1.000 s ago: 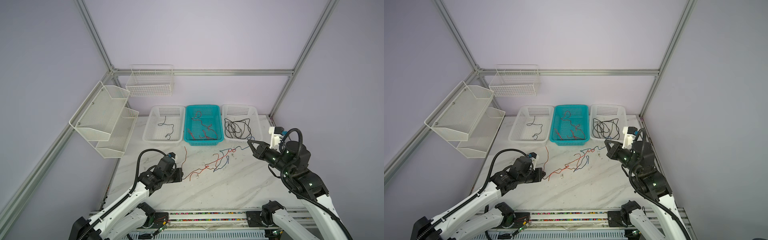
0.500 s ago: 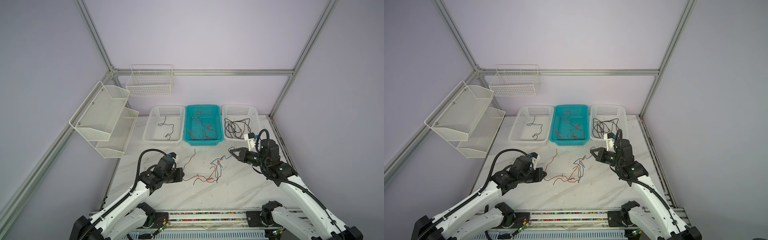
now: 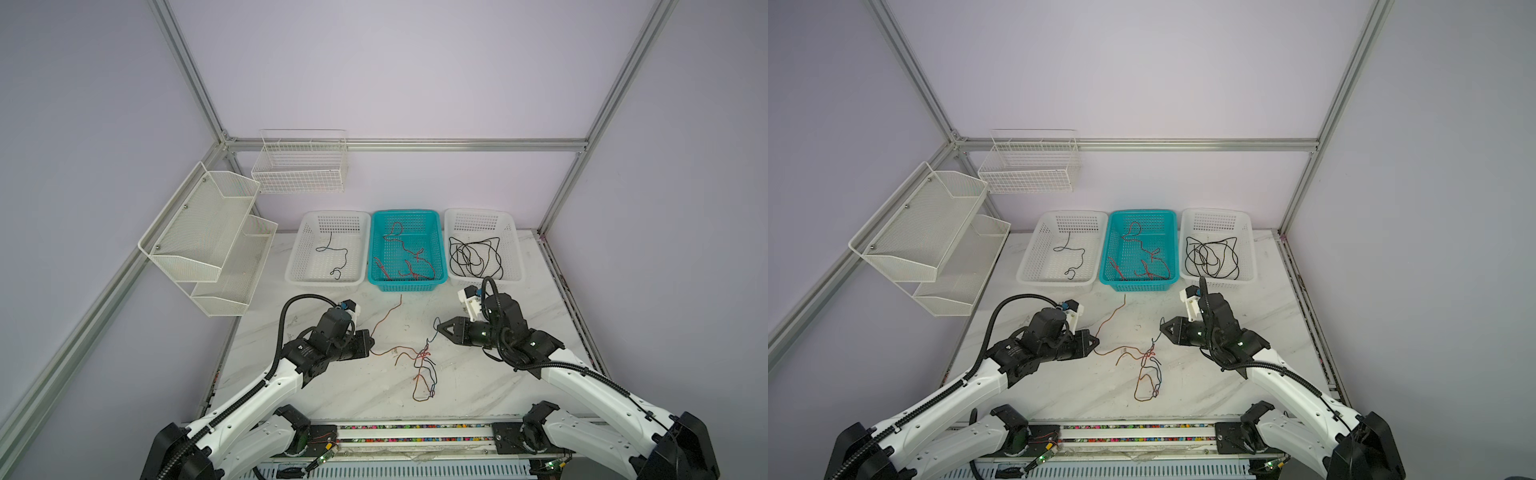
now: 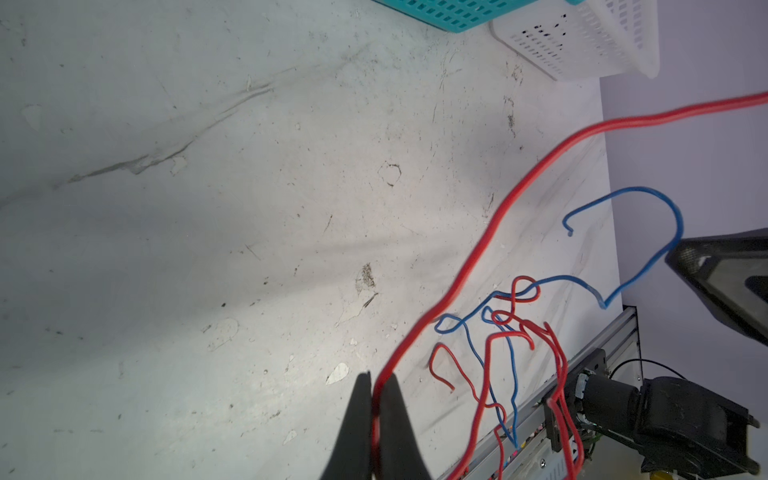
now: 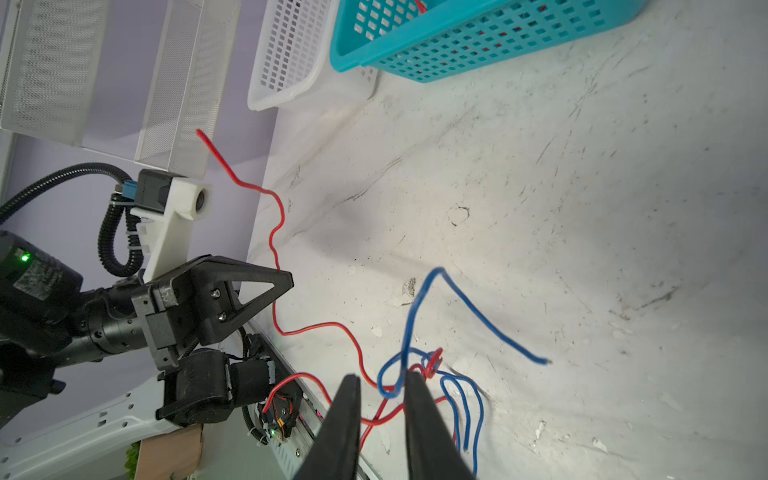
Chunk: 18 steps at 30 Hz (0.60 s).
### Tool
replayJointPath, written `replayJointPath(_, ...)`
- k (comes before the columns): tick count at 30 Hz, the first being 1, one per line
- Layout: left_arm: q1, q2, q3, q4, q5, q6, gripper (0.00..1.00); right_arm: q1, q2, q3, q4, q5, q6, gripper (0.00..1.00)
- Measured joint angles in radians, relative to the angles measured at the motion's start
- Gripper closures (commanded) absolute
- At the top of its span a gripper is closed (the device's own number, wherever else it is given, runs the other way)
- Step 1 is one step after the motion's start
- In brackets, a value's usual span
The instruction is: Untangle the cables
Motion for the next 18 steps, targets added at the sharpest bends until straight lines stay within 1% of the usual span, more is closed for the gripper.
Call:
replayJointPath(2,0.0,-0.002,0.0,0.006,-0.006,-0.006,1.0,0.0,-0.005,0.011,-0.005,0.012,-0.013,0.54)
replayJointPath(5,0.0,-0.016,0.0,0.011,-0.031,-0.021,1.0,0.0,-0.034,0.02,-0.011,0.023,-0.026,0.5)
replayJointPath(9,0.002,-0.044,0.0,0.031,-0.063,-0.047,1.0,0.004,-0.078,0.021,-0.007,-0.011,-0.033,0.46)
replayJointPath(12,0.005,-0.046,0.0,0.043,-0.079,-0.055,1.0,0.029,-0.087,0.018,-0.002,-0.031,-0.042,0.46)
replayJointPath(18,0.006,-0.039,0.0,0.043,-0.082,-0.062,1.0,0.112,-0.055,-0.06,0.006,-0.003,-0.056,0.46)
